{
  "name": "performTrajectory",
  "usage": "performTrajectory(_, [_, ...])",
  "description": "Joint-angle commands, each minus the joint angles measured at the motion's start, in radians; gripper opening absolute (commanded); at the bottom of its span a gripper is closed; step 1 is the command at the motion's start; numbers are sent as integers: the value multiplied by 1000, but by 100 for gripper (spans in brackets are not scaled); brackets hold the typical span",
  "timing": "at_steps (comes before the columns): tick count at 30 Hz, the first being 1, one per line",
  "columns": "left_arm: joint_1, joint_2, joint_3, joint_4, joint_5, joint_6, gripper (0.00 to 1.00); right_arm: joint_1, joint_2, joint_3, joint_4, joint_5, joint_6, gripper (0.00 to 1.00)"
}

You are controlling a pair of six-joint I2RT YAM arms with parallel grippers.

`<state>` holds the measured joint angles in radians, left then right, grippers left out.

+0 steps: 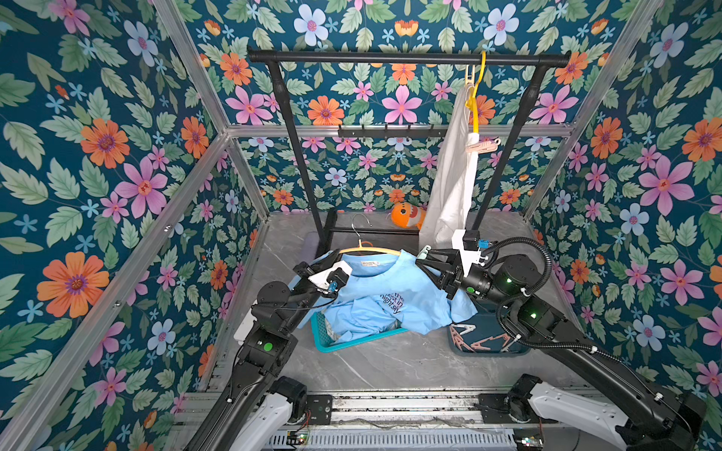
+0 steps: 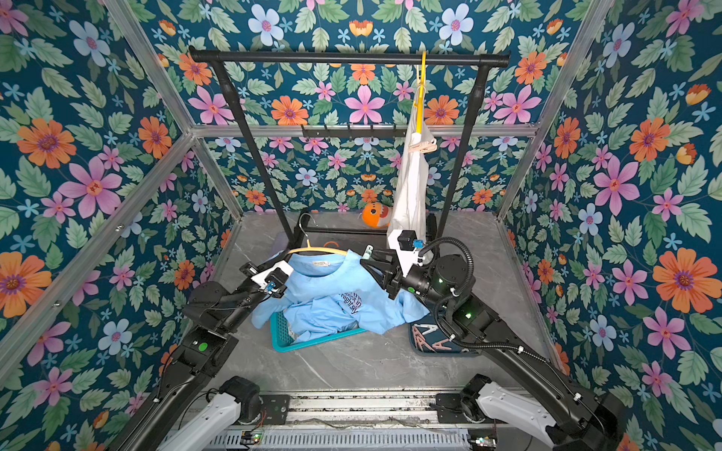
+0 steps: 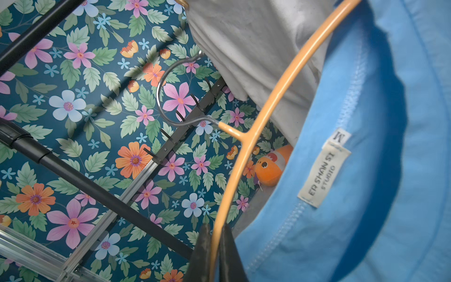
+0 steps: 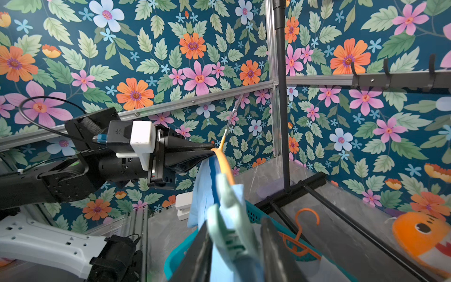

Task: Use clothespins to secure the t-shirt on both sides of the hanger
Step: Clamp the T-shirt on the hanger, then place the hanger in the basket.

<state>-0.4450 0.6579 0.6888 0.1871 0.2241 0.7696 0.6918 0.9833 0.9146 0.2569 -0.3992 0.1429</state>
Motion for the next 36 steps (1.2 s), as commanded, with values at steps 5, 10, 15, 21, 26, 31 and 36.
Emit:
performTrajectory(5, [-1, -4, 15, 120, 6, -57, 0, 1, -15, -12, -34, 12, -17, 76])
performTrajectory(10, [-1, 7, 21, 77, -3, -32, 0, 1, -47, -14, -57, 38, -39, 88])
performTrajectory(15, [-1, 31, 43, -9, -9, -26, 0, 2, -105, 6, -75, 92, -62, 92])
performTrajectory(21, [-1, 45, 49, -63, -36, -39, 0, 0, -217, -18, -74, 298, -32, 100])
performTrajectory(26, [-1, 61, 78, -181, -17, 22, 0, 1, -293, -14, -188, 552, 76, 94])
performTrajectory(31, [-1, 98, 122, -345, -47, 81, 0, 1, -336, 69, -494, 780, 205, 79])
performTrajectory(36, [-1, 124, 100, -388, -99, 120, 0, 0, -299, 152, -945, 957, 393, 72])
